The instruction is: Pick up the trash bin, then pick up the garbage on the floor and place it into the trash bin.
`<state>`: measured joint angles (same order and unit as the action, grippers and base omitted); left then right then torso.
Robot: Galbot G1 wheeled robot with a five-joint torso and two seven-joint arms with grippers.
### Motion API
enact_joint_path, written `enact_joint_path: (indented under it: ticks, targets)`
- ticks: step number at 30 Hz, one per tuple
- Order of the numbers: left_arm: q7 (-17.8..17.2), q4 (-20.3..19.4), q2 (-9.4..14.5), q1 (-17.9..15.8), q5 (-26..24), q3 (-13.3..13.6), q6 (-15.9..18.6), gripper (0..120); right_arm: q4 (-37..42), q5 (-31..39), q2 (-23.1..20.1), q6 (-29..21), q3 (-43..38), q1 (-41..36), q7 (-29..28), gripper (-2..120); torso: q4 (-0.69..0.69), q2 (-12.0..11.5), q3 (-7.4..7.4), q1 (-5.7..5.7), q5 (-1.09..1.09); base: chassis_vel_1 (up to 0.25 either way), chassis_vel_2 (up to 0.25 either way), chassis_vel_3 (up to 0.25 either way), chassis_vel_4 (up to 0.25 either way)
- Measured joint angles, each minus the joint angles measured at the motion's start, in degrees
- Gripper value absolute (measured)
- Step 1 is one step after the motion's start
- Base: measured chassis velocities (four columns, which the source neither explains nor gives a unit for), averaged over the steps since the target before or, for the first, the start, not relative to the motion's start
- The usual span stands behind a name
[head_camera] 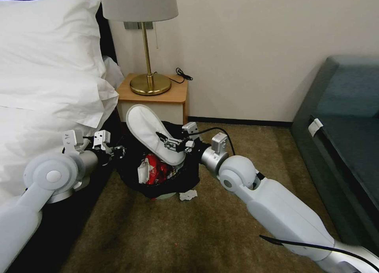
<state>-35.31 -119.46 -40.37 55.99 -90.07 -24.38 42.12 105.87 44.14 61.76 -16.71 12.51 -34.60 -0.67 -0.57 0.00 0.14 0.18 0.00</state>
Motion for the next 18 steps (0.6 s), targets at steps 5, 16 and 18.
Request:
enact_joint_path:
  ticks: [5, 16, 18]
  targets:
    - [0.18, 0.15, -0.27, -0.11, 0.3, 0.25, 0.0, 2, 1.58, 3.6, -0.35, -0.93, -1.09, 0.79, -1.6, 100, 0.0, 0.0, 0.0, 0.0, 0.0, 0.0, 0.0, 0.0, 0.0]
    - [0.41, 0.39, -0.63, 0.06, 1.47, -0.02, 0.0, 2, 5.45, 9.11, -3.67, -7.41, -2.64, 2.97, -1.0, 100, 0.0, 0.0, 0.0, 0.0, 0.0, 0.0, 0.0, 0.0, 0.0]
    - [0.26, 0.37, -0.84, 0.15, 1.46, -0.23, 0.0, 2, 5.9, 9.49, -4.07, -7.61, -3.43, 3.04, -1.61, 100, 0.01, 0.0, 0.0, 0.0, 0.0, 0.0, 0.0, 0.0, 0.0]
